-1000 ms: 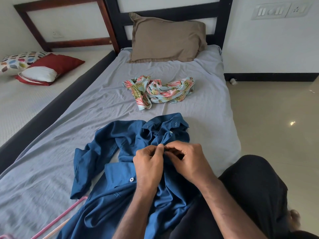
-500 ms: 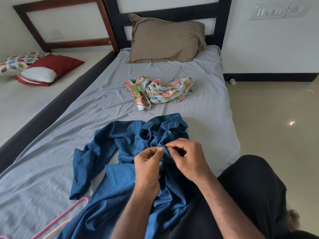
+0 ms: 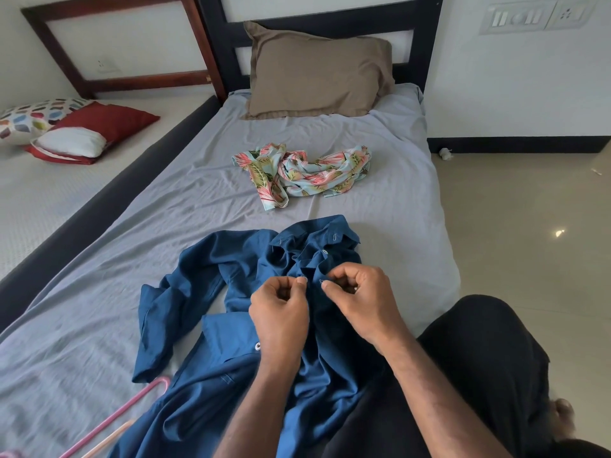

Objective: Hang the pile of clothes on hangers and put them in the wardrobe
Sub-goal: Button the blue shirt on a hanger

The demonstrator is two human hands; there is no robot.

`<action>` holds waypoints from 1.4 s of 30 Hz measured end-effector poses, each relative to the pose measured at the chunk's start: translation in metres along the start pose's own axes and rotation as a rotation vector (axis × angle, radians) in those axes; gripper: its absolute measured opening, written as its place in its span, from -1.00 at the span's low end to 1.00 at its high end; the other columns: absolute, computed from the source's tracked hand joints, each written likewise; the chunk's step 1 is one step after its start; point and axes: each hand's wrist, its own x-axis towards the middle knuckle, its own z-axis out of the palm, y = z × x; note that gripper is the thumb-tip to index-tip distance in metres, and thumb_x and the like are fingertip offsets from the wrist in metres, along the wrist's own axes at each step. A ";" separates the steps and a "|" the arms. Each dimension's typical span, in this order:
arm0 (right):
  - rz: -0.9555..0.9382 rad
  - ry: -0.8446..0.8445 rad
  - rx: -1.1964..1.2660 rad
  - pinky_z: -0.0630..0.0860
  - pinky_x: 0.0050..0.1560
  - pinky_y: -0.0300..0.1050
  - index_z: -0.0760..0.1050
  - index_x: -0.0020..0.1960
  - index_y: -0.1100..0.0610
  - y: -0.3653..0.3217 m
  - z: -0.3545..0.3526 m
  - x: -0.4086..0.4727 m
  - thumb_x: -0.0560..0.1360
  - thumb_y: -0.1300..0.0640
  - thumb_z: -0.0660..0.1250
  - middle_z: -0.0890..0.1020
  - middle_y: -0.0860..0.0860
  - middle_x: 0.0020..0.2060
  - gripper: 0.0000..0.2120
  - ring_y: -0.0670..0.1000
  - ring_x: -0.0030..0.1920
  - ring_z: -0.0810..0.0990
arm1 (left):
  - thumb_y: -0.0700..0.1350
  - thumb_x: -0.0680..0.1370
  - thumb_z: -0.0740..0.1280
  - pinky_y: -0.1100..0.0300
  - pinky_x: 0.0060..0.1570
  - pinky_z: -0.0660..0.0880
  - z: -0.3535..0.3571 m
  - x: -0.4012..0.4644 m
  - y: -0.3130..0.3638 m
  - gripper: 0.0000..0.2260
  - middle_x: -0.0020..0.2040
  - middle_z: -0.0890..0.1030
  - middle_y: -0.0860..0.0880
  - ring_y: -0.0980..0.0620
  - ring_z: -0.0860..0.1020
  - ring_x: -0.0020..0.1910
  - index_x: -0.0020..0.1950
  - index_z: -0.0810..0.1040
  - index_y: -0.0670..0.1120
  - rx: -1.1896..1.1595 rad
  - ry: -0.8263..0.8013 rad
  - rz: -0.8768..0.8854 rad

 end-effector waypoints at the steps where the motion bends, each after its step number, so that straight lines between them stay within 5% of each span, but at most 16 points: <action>1: -0.015 0.019 -0.013 0.46 -0.30 -0.34 0.68 -0.20 0.09 0.000 0.001 0.000 0.45 0.22 0.52 0.65 -0.17 -0.39 -0.92 -0.14 -0.37 0.61 | -0.11 0.58 0.41 0.29 -0.50 0.33 0.001 -0.002 0.001 -0.83 -0.53 0.43 0.11 0.18 0.33 -0.57 -0.20 0.61 -0.13 0.015 0.012 0.027; 10: -0.069 0.104 -0.036 0.57 -0.25 -0.24 0.67 -0.19 0.10 0.000 0.000 0.000 0.43 0.24 0.53 0.67 -0.14 -0.34 -0.92 -0.09 -0.29 0.66 | -0.18 0.56 0.43 0.41 -0.39 0.44 0.013 -0.020 0.011 -0.86 -0.39 0.60 0.03 0.23 0.54 -0.40 -0.21 0.60 -0.10 0.081 0.026 0.131; 14: -0.113 0.076 -0.009 0.48 -0.29 -0.36 0.67 -0.18 0.13 -0.001 -0.001 -0.002 0.48 0.25 0.50 0.65 -0.15 -0.36 -0.93 -0.10 -0.32 0.63 | -0.16 0.56 0.43 0.39 -0.39 0.46 0.013 -0.016 0.011 -0.86 -0.37 0.62 0.02 0.19 0.56 -0.38 -0.21 0.61 -0.09 0.069 0.038 0.117; 19: -0.128 0.044 -0.007 0.42 -0.31 -0.40 0.66 -0.16 0.12 -0.001 -0.001 -0.001 0.51 0.25 0.47 0.61 -0.20 -0.40 -0.91 -0.13 -0.35 0.60 | -0.17 0.57 0.42 0.33 -0.43 0.44 0.011 -0.014 0.009 -0.86 -0.35 0.64 -0.03 0.15 0.51 -0.44 -0.20 0.64 -0.08 0.013 -0.009 0.090; 30: -0.168 -0.006 0.008 0.59 -0.28 -0.08 0.68 -0.12 0.15 0.001 -0.002 -0.002 0.54 0.24 0.44 0.67 -0.10 -0.33 -0.92 -0.04 -0.30 0.65 | -0.17 0.56 0.42 0.32 -0.53 0.35 0.015 -0.014 0.009 -0.84 -0.47 0.52 0.06 0.18 0.39 -0.56 -0.23 0.62 -0.11 -0.001 0.029 0.061; 37: -0.196 0.013 0.043 0.58 -0.17 -0.31 0.74 -0.01 0.17 0.002 -0.002 -0.004 0.48 0.28 0.34 0.72 -0.19 -0.22 -0.79 -0.16 -0.17 0.70 | -0.19 0.54 0.43 0.23 -0.49 0.30 0.005 -0.006 0.004 -0.80 -0.51 0.42 0.04 0.09 0.31 -0.50 -0.28 0.60 -0.18 -0.051 -0.060 -0.016; 42: -0.175 -0.041 0.032 0.62 -0.18 -0.22 0.75 -0.02 0.13 0.004 -0.004 -0.002 0.47 0.35 0.47 0.74 -0.12 -0.22 -0.82 -0.13 -0.21 0.71 | -0.26 0.50 0.43 0.26 -0.45 0.32 -0.005 0.003 0.004 -0.85 -0.43 0.47 -0.07 0.06 0.36 -0.43 -0.28 0.61 -0.24 -0.125 -0.159 -0.116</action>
